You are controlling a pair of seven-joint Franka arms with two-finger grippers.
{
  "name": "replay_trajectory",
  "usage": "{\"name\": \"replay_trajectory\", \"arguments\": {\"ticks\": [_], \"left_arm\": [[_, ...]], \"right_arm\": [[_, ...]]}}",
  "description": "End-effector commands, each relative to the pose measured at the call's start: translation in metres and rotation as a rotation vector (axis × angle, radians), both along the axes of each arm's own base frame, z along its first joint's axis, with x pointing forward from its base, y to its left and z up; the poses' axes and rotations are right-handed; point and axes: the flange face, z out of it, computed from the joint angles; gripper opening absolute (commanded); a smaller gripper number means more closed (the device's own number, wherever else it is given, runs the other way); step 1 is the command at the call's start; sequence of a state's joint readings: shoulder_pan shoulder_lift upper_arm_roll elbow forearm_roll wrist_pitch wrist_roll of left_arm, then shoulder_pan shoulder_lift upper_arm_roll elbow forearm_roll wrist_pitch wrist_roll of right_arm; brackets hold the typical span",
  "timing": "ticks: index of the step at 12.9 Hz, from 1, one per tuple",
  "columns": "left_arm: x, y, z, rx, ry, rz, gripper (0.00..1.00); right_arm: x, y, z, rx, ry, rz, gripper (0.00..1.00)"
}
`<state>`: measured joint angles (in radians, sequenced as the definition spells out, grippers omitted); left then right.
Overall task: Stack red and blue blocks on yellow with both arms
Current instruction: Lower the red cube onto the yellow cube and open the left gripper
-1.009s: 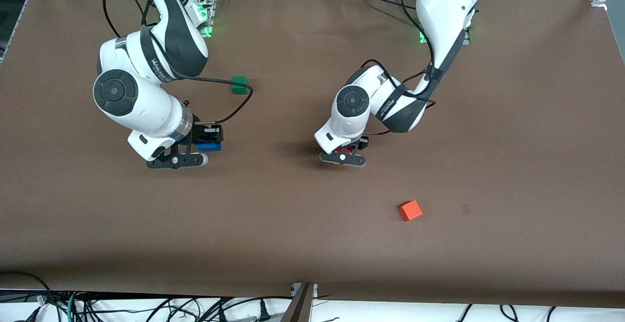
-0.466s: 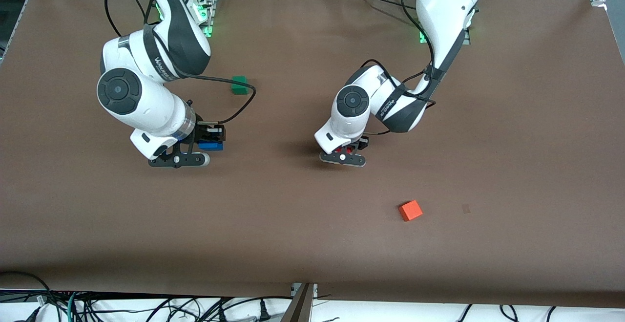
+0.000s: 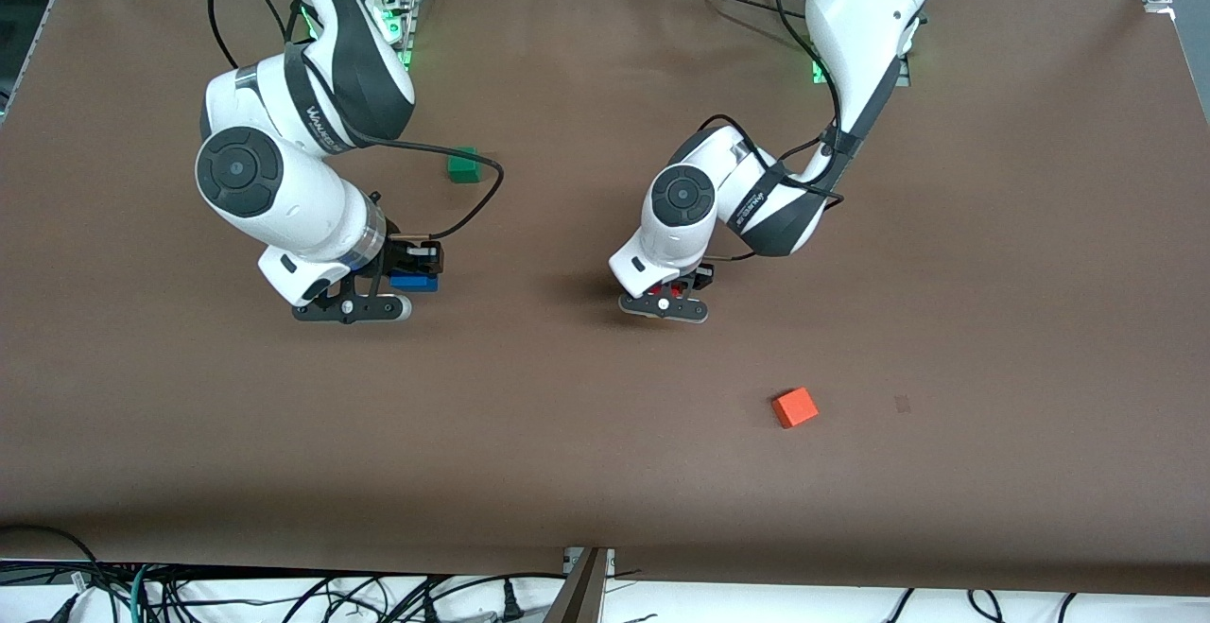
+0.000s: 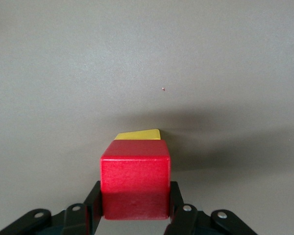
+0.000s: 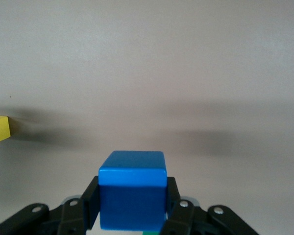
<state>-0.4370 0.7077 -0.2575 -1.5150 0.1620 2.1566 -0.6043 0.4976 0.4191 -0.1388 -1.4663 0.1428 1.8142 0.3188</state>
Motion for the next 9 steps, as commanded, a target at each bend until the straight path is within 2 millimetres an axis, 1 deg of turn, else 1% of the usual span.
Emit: {"name": "replay_trajectory", "arguments": {"ticks": [1,3,5,6,7,8,9], "left_arm": [[0.001,0.005,0.006,0.034,-0.009,0.009,1.00],[0.004,0.008,0.027,0.046,-0.001,0.020,1.00],[0.017,0.017,0.055,0.052,0.002,0.045,1.00],[0.031,0.030,0.069,0.058,0.002,0.071,1.00],[0.046,0.046,0.087,0.060,0.002,0.100,1.00],[0.063,0.065,0.107,0.060,-0.002,0.133,1.00],[0.078,0.088,0.121,0.062,-0.005,0.172,1.00]], "right_arm": [[0.005,0.009,0.007,0.014,-0.008,-0.014,0.43],[0.006,0.011,0.007,0.014,-0.011,-0.014,0.43],[0.008,0.021,0.010,0.015,-0.021,-0.035,0.43],[0.008,0.030,0.013,0.016,-0.030,-0.045,0.43],[0.008,0.043,0.015,0.018,-0.038,-0.059,0.43],[0.005,0.060,0.016,0.018,-0.045,-0.081,0.43],[0.002,0.079,0.017,0.019,-0.055,-0.108,0.43]]}}
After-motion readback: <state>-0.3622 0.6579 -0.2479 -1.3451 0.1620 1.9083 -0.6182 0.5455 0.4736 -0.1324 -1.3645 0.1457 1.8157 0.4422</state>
